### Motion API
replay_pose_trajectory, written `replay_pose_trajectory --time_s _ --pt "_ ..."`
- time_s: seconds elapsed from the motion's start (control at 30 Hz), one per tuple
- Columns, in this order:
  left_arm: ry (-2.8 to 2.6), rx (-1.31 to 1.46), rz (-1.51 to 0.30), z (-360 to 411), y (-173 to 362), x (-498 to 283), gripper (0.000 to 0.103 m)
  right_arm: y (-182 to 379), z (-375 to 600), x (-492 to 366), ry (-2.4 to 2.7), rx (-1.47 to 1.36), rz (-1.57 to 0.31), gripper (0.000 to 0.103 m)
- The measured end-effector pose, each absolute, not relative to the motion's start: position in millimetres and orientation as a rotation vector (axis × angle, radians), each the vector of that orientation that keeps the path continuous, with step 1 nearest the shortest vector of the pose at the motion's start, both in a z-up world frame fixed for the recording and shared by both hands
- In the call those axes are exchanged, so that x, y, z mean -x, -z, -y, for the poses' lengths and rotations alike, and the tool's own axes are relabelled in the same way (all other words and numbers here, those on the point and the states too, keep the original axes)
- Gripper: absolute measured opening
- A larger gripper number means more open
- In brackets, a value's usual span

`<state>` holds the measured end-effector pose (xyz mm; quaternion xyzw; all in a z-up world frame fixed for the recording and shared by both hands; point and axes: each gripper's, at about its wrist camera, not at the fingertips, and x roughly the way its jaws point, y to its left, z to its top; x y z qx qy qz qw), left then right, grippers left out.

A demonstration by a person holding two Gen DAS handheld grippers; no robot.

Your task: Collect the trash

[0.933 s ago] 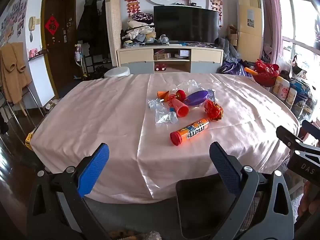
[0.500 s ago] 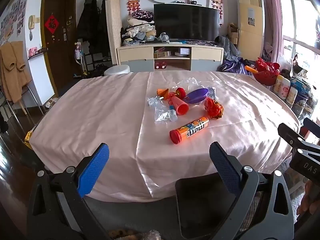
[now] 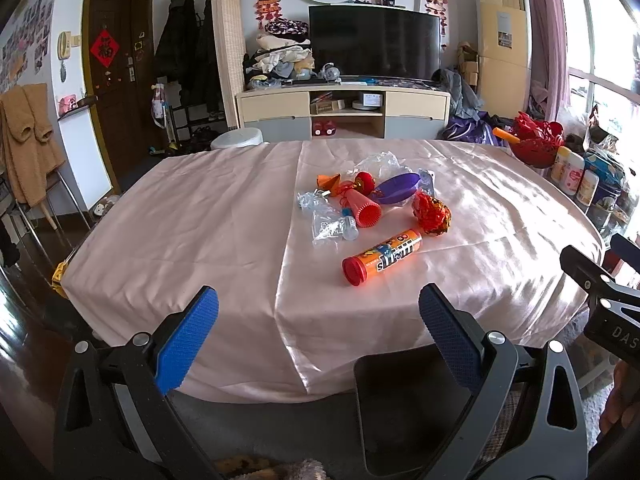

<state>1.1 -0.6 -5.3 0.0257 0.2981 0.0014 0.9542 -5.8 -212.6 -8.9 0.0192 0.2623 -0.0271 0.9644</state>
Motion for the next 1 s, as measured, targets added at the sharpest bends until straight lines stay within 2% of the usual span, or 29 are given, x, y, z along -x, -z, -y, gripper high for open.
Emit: replay_pose_trajectory --time_s 1.0 --pt "0.006 -0.059 -0.614 1.7 5.1 -2.8 0.095 9.5 217.2 7.8 0.065 -0.052 -0.522 0.100"
